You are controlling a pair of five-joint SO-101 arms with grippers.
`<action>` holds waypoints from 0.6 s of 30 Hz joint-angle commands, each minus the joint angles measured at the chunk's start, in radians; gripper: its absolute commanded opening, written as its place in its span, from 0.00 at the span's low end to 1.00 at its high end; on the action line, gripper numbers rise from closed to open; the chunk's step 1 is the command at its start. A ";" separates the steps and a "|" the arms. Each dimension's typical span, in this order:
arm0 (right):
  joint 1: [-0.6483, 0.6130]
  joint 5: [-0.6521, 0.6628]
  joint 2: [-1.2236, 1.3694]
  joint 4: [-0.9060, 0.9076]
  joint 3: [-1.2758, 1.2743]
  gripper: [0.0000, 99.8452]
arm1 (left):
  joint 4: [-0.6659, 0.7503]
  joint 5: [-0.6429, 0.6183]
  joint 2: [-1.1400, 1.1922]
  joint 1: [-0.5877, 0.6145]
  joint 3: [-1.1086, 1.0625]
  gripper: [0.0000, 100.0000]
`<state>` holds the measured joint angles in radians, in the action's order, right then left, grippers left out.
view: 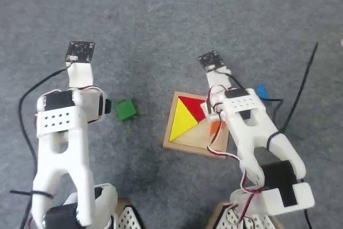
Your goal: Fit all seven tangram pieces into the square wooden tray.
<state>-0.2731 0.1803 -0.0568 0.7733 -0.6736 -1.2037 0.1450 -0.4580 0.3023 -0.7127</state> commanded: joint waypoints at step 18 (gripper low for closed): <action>0.259 0.215 -0.472 0.357 0.089 0.26 | 0.044 0.011 -0.035 -0.008 -0.025 0.19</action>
<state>-0.0783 0.2923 -0.3943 1.0449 -0.6398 -1.1945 0.1450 -0.4580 0.3023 -0.7342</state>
